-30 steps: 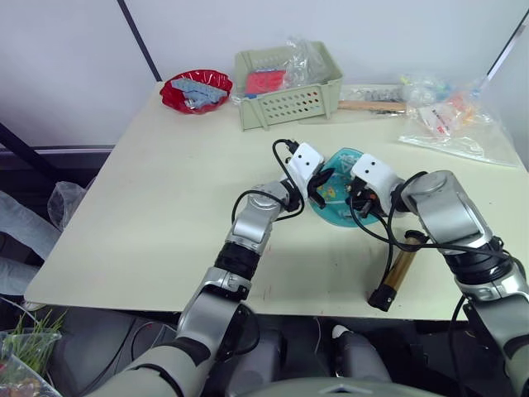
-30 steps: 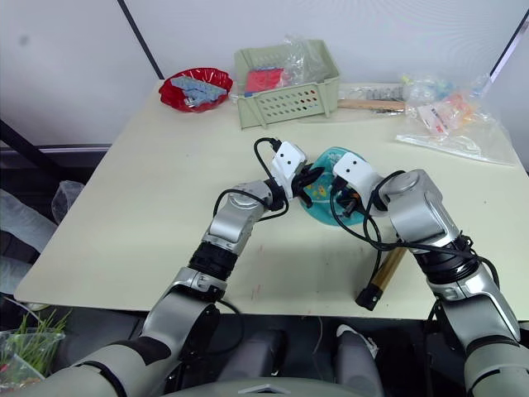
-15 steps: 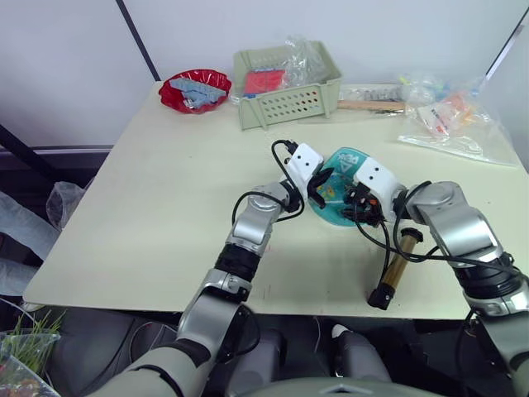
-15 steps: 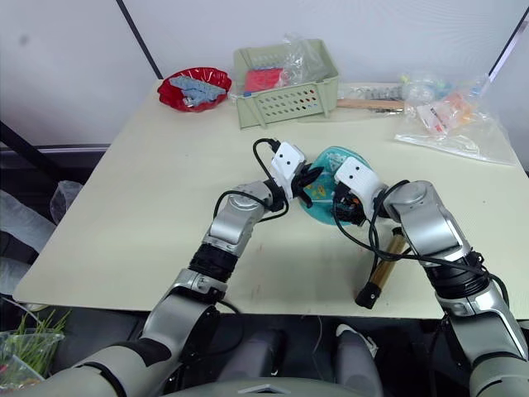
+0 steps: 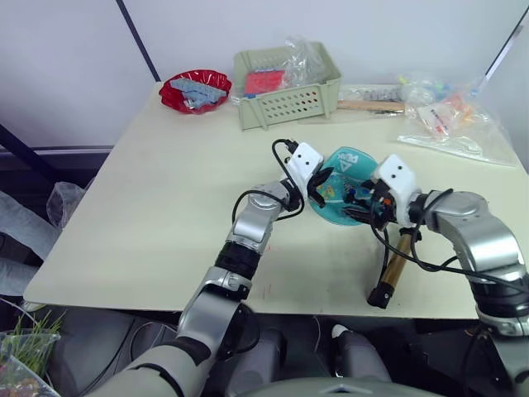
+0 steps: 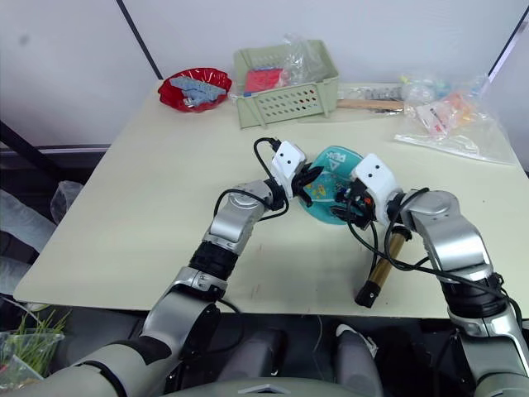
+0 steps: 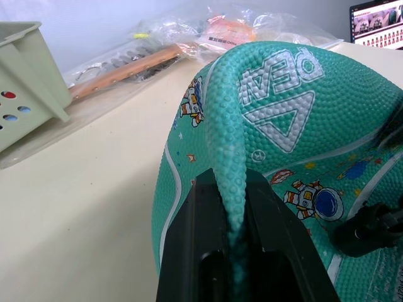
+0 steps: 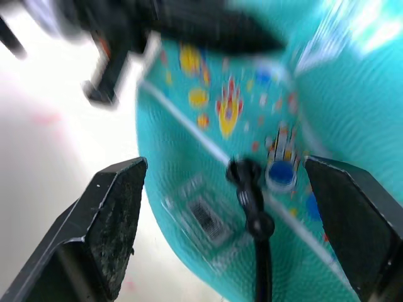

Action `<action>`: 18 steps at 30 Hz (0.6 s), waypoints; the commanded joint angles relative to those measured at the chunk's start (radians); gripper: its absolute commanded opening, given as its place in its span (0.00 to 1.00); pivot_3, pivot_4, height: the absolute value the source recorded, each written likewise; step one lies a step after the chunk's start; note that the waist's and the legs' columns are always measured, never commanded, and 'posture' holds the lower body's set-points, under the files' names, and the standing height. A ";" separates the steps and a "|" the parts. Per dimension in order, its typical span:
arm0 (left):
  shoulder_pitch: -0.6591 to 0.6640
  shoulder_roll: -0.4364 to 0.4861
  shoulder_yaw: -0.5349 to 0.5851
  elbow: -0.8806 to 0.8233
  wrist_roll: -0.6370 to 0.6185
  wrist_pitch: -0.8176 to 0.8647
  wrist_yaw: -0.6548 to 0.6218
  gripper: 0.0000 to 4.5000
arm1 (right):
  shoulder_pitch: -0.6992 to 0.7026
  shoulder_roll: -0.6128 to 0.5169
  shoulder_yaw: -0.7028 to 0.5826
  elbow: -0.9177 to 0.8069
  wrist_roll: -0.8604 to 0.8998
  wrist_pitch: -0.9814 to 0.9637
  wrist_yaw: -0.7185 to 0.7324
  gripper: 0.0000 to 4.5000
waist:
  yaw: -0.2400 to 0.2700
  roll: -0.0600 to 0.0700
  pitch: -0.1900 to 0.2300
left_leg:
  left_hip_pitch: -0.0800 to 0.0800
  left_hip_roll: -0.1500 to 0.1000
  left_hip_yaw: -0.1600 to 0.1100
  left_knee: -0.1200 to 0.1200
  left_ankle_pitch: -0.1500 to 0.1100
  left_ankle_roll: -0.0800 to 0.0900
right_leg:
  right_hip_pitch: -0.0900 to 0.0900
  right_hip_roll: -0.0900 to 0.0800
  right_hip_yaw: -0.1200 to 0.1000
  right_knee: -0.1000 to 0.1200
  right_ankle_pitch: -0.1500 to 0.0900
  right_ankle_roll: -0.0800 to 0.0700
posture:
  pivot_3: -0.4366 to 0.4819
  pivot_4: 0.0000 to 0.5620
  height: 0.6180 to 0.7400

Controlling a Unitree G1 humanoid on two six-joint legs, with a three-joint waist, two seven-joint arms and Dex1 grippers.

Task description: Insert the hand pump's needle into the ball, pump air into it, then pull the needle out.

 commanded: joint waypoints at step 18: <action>-0.132 0.013 -0.044 0.310 0.041 -0.112 -0.082 0.00 | 0.583 0.036 -0.504 -0.177 0.393 -0.402 0.087 0.96 | 0.012 -0.003 0.003 | 0.003 0.000 0.003 0.002 0.000 0.006 | 0.003 0.001 0.002 0.002 0.001 0.001 | 0.48 0.27 1.00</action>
